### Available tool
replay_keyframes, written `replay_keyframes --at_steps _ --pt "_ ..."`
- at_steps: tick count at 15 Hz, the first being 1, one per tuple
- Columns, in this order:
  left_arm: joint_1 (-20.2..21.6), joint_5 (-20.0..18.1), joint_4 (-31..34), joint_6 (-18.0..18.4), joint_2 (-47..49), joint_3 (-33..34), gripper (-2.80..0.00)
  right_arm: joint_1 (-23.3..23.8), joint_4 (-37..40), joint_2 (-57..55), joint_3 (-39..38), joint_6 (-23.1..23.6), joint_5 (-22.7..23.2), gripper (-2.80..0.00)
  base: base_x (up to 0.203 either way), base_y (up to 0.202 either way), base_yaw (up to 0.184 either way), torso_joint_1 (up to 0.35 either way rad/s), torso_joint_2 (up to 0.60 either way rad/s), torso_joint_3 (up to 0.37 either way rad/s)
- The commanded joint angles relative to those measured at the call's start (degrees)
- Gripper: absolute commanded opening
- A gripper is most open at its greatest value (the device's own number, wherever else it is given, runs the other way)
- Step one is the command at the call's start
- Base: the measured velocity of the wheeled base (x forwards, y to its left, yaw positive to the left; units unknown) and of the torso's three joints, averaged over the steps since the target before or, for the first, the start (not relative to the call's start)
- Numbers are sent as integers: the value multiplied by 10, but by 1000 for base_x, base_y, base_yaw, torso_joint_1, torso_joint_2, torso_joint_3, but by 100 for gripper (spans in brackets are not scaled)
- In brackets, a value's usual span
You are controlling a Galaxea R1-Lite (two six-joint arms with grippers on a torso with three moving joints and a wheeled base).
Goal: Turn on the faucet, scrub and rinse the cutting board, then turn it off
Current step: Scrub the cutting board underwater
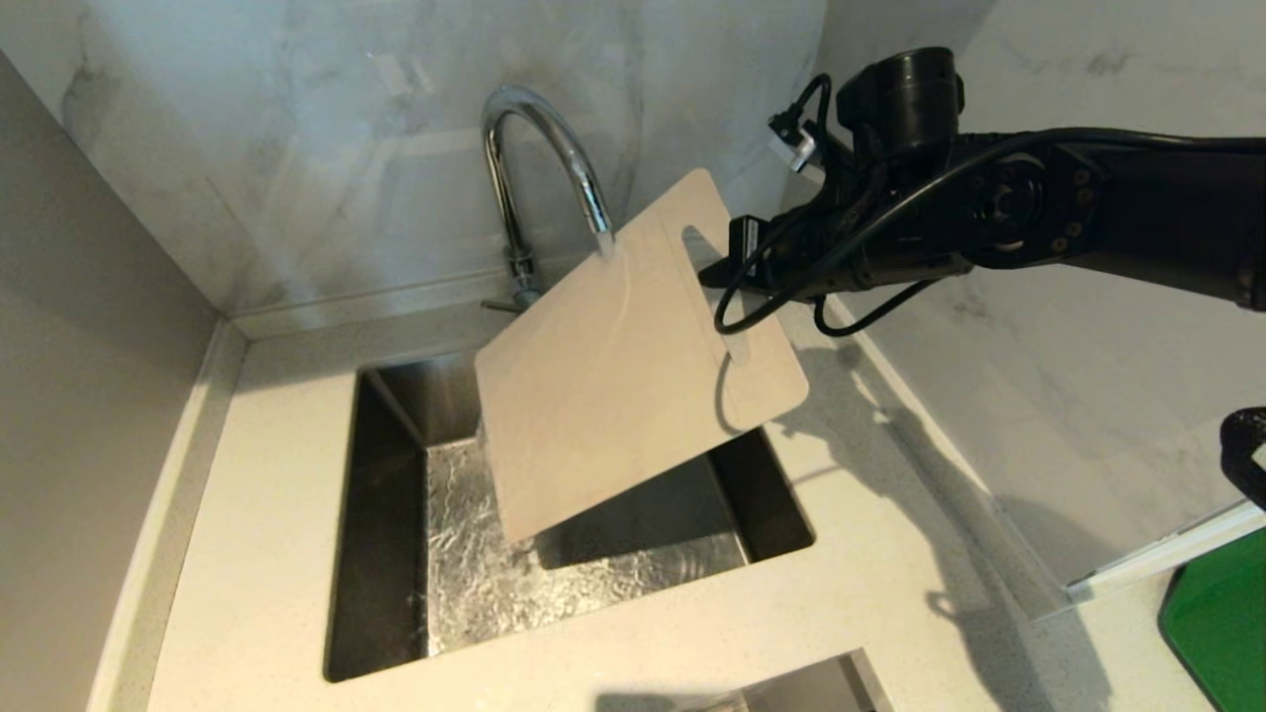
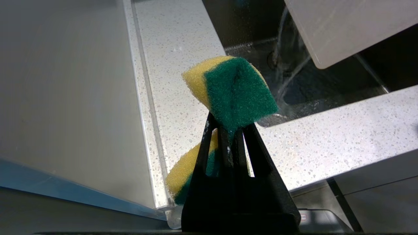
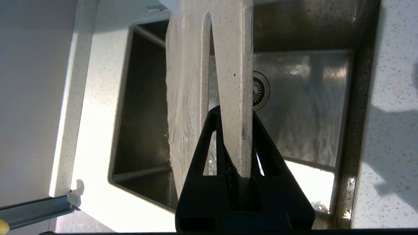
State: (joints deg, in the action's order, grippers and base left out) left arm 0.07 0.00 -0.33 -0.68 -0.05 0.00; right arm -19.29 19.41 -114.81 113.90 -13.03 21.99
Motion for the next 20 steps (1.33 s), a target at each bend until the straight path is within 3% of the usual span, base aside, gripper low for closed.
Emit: replay_keyframes --at_steps 1,20 --pt "1 0 0 0 0 0 -280 0 -2 -11 0 -1 2 -280 0 0 0 0 0 0" --pt "1 0 1 -1 0 0 -280 -21 -26 -30 0 -2 -3 -280 0 0 0 0 0 0"
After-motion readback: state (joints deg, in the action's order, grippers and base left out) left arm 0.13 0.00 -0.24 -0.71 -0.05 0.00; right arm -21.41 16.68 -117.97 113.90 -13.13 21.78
